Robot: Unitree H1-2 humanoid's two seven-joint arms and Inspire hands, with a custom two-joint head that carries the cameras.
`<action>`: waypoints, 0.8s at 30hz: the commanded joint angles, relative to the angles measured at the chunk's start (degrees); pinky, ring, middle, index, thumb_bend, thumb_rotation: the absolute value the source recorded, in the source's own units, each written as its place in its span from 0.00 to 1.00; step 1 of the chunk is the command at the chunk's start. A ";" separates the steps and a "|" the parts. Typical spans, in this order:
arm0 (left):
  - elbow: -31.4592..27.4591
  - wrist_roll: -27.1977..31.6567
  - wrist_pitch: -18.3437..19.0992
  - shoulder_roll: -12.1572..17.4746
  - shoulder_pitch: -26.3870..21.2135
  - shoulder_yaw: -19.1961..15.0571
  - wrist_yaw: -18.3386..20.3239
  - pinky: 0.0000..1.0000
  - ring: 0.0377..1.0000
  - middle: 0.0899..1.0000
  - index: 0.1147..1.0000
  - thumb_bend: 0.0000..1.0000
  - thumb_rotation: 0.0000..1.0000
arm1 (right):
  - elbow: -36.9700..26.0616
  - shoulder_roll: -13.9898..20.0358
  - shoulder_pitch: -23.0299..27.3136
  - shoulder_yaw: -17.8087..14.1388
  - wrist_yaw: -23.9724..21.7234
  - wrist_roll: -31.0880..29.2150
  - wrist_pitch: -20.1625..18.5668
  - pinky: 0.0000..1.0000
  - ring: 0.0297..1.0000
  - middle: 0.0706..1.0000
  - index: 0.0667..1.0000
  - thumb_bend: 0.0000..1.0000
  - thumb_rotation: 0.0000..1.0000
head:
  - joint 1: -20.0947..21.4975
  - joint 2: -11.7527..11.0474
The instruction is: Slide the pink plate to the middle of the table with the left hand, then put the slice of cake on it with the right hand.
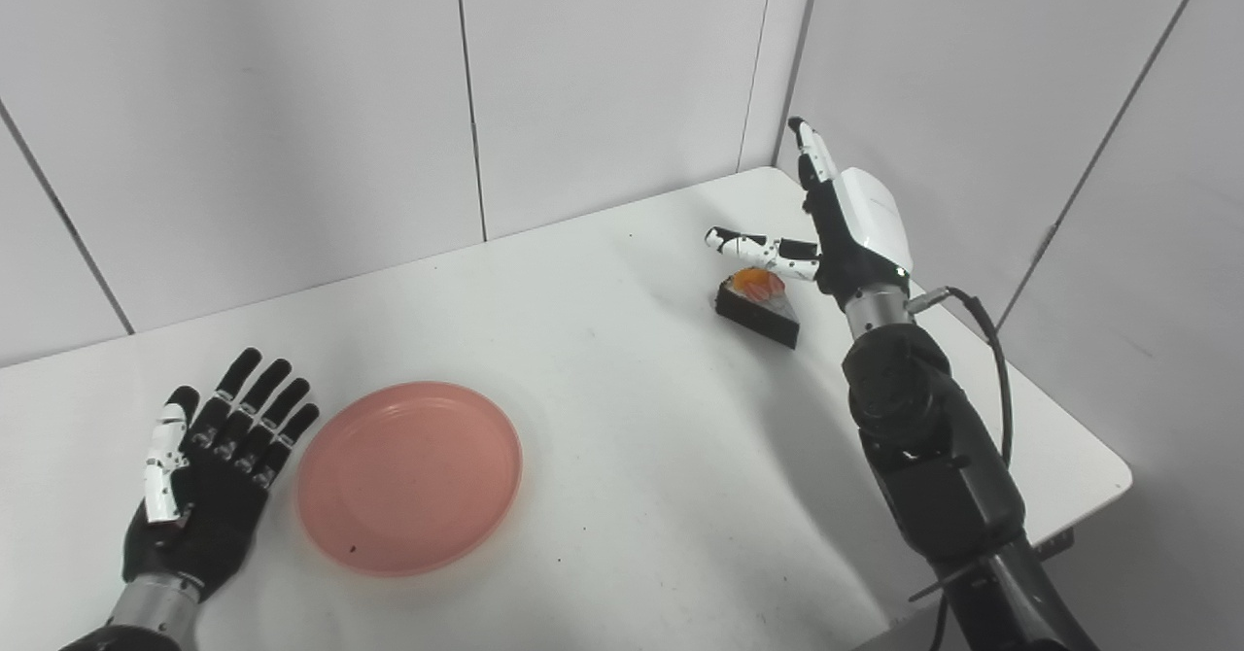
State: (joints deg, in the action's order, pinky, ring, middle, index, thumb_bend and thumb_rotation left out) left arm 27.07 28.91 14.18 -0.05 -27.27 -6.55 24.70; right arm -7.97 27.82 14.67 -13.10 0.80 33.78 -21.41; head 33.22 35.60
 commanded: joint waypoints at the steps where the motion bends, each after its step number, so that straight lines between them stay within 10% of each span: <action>1: 2.37 -1.81 2.59 1.21 2.31 -0.13 -2.62 0.90 0.89 0.89 0.88 0.41 1.00 | -0.02 2.01 2.57 -0.08 0.80 0.63 -0.62 0.64 0.88 1.00 1.00 0.95 0.60 | -0.03 -0.01; 24: 1.72 -1.94 2.91 1.22 2.67 0.00 -2.77 0.90 0.89 0.89 0.88 0.41 1.00 | 10.42 4.68 4.74 4.55 -1.55 -0.81 -4.35 0.55 0.80 1.00 1.00 0.99 0.60 | 0.06 0.24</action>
State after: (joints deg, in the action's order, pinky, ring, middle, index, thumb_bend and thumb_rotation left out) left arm 26.88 28.96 14.18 -0.01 -27.19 -6.71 24.58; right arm 3.55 30.25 16.98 -8.45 -1.01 32.65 -24.96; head 33.31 35.86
